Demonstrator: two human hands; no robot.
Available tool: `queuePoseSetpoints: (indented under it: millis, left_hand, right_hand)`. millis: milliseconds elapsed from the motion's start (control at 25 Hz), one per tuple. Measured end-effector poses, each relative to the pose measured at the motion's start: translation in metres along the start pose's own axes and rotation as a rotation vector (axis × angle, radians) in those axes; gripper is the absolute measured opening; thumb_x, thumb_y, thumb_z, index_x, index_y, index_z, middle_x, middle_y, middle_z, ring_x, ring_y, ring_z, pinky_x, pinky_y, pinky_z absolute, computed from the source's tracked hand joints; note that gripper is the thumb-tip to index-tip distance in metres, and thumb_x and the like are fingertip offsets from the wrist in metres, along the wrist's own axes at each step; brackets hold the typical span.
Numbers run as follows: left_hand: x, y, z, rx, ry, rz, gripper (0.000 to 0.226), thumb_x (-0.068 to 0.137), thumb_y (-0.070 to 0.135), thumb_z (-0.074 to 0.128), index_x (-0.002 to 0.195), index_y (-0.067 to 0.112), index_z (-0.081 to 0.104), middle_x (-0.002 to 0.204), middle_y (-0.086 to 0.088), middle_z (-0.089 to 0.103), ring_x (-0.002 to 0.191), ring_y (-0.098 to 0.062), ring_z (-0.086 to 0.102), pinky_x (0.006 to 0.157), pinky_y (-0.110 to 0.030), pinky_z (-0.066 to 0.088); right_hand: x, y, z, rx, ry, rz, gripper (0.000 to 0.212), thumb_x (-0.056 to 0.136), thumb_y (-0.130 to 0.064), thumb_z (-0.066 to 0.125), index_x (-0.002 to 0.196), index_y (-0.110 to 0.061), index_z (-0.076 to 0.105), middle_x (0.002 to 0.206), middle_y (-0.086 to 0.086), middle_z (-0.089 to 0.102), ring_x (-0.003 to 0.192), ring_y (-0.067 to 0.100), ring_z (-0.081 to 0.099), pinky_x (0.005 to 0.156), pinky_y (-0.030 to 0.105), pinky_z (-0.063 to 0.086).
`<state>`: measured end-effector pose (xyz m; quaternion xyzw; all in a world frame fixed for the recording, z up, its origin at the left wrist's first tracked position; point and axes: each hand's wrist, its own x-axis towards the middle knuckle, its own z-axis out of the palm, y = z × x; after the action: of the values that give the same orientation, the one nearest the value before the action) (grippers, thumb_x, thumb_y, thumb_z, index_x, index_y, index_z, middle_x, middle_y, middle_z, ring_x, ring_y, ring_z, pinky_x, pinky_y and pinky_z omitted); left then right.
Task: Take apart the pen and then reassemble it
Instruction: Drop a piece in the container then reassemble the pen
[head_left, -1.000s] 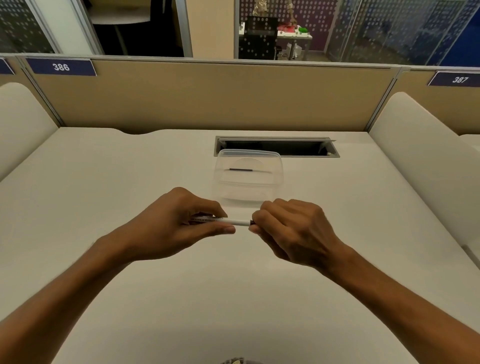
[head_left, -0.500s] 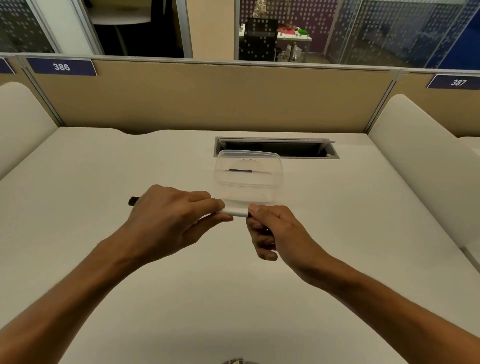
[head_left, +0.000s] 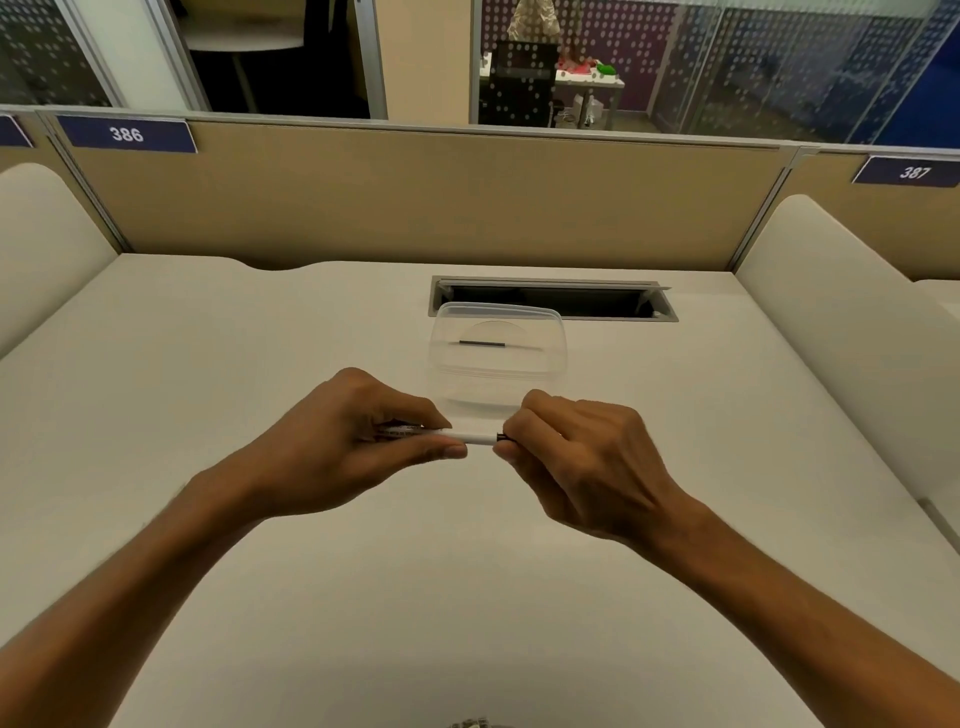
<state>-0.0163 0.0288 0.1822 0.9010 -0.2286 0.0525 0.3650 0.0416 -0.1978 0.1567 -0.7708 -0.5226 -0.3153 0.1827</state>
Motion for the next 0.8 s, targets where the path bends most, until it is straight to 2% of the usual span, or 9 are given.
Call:
queuePoseSetpoints:
  millis: [120,200,280,360,440,520,600,680,800]
  left_hand:
    - [-0.001,0.001,0.0,0.044,0.029,0.024,0.03,0.087,0.051,0.056,0.091,0.028,0.074,0.054,0.003,0.058,0.045,-0.018,0.047,0.041,-0.038,0.038]
    - [-0.002,0.003,0.0,0.158,0.071,0.065,0.033,0.088,0.05,0.055,0.092,0.023,0.074,0.057,0.004,0.062,0.045,-0.015,0.049,0.04,-0.037,0.042]
    - [-0.002,0.003,0.0,0.374,0.109,0.145,0.034,0.089,0.046,0.053,0.09,0.019,0.074,0.06,0.004,0.064,0.044,-0.017,0.05,0.038,-0.034,0.043]
    - [-0.001,0.003,0.0,0.544,0.092,0.193,0.037,0.092,0.043,0.048,0.088,0.016,0.072,0.062,0.003,0.065,0.041,-0.021,0.051,0.036,-0.031,0.044]
    - [0.0,0.001,0.001,0.579,0.089,0.209,0.038,0.093,0.043,0.045,0.087,0.016,0.072,0.062,0.003,0.066,0.04,-0.021,0.051,0.035,-0.03,0.043]
    - [0.0,0.0,0.002,0.52,0.104,0.18,0.041,0.091,0.047,0.045,0.086,0.017,0.072,0.063,0.003,0.067,0.044,-0.02,0.055,0.038,-0.034,0.046]
    - [0.0,-0.002,0.002,0.433,0.115,0.133,0.043,0.089,0.053,0.045,0.086,0.019,0.072,0.061,0.004,0.067,0.046,-0.018,0.055,0.04,-0.035,0.047]
    - [0.0,-0.003,0.003,0.332,0.103,0.103,0.041,0.089,0.054,0.047,0.087,0.022,0.072,0.058,0.005,0.063,0.046,-0.014,0.05,0.041,-0.036,0.044]
    - [0.0,-0.004,0.003,0.155,0.077,0.061,0.035,0.088,0.053,0.053,0.089,0.024,0.073,0.053,0.008,0.055,0.045,-0.014,0.047,0.04,-0.035,0.039]
  right_hand:
    - [0.001,-0.003,0.0,0.151,-0.037,0.056,0.039,0.102,-0.026,0.033,0.075,-0.008,0.055,0.063,0.003,0.051,0.047,0.014,0.031,0.042,0.024,0.026]
    - [0.001,-0.008,0.001,0.337,-0.073,0.189,0.036,0.102,-0.026,0.034,0.073,-0.011,0.049,0.06,-0.001,0.046,0.047,0.014,0.033,0.042,0.029,0.029]
    - [0.001,-0.013,0.003,0.709,-0.135,0.476,0.035,0.101,-0.023,0.037,0.067,-0.016,0.042,0.056,-0.007,0.039,0.046,0.013,0.034,0.042,0.03,0.032]
    - [0.006,-0.016,0.003,1.115,-0.239,0.81,0.041,0.102,-0.021,0.036,0.061,-0.02,0.039,0.053,-0.011,0.034,0.044,0.011,0.032,0.043,0.024,0.031]
    - [0.008,-0.014,0.001,1.227,-0.32,0.95,0.047,0.104,-0.023,0.035,0.057,-0.024,0.04,0.05,-0.012,0.034,0.043,0.01,0.034,0.045,0.022,0.033]
    - [0.006,-0.014,0.002,1.079,-0.275,0.848,0.043,0.102,-0.026,0.037,0.06,-0.022,0.043,0.051,-0.01,0.039,0.045,0.012,0.038,0.044,0.029,0.037]
    - [0.002,-0.013,0.002,0.653,-0.168,0.58,0.031,0.099,-0.031,0.04,0.072,-0.02,0.049,0.057,-0.006,0.049,0.048,0.015,0.043,0.046,0.037,0.041]
    - [-0.001,-0.008,0.002,0.249,-0.096,0.281,0.023,0.098,-0.028,0.043,0.084,-0.016,0.057,0.066,-0.004,0.055,0.049,0.015,0.043,0.043,0.034,0.039]
    - [-0.002,0.003,0.0,0.019,-0.063,0.012,0.028,0.099,-0.025,0.045,0.086,-0.009,0.064,0.07,0.004,0.059,0.047,0.019,0.044,0.039,0.031,0.039]
